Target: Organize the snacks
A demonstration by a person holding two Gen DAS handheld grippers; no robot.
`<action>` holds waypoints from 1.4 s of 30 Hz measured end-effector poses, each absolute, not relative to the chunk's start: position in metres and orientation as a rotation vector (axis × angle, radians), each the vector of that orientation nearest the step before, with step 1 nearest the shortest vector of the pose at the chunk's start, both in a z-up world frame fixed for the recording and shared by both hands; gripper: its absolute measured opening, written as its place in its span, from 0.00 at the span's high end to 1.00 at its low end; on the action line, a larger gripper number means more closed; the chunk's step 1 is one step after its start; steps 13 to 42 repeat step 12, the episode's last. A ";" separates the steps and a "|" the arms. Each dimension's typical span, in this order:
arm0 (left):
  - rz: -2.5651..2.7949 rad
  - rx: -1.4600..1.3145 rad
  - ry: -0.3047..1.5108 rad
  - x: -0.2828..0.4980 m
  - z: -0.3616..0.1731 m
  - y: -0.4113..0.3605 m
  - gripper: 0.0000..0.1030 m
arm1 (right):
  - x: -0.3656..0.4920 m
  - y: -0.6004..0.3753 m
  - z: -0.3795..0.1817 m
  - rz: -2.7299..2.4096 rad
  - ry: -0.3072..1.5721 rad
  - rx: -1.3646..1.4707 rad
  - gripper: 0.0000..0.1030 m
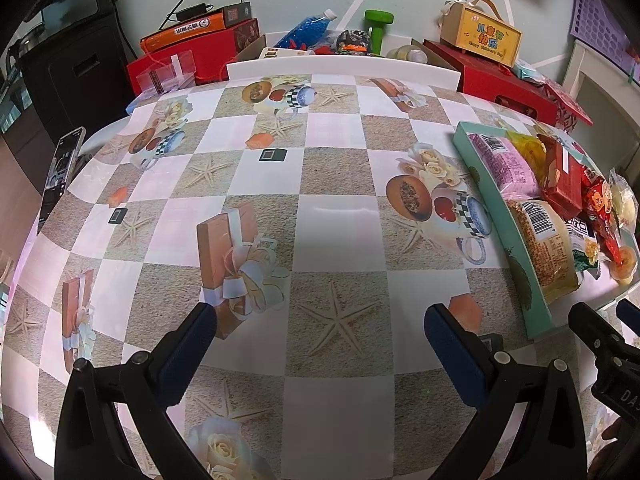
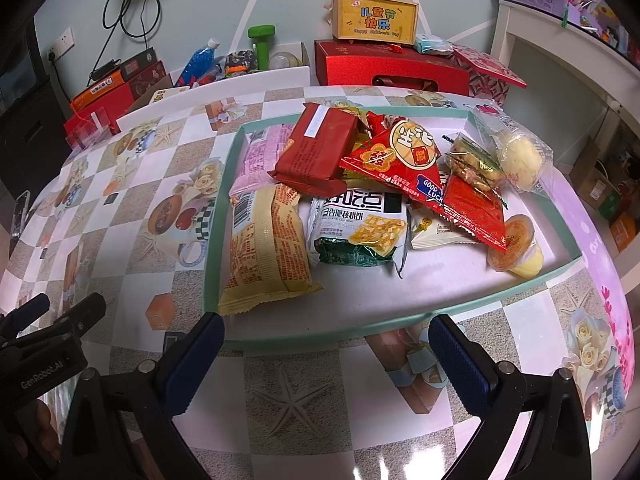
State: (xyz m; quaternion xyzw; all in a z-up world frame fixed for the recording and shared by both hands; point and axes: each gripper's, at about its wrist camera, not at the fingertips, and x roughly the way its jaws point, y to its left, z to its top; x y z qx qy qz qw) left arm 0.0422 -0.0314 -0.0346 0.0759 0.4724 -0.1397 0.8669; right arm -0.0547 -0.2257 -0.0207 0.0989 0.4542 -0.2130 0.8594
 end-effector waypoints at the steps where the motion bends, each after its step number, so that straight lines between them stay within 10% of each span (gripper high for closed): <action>1: -0.291 0.161 0.989 0.042 -0.035 -0.031 0.00 | -0.055 -0.226 -0.021 -0.447 0.954 0.207 0.00; 42: -0.297 0.155 0.975 0.040 -0.033 -0.031 0.00 | -0.055 -0.226 -0.023 -0.448 0.955 0.208 0.00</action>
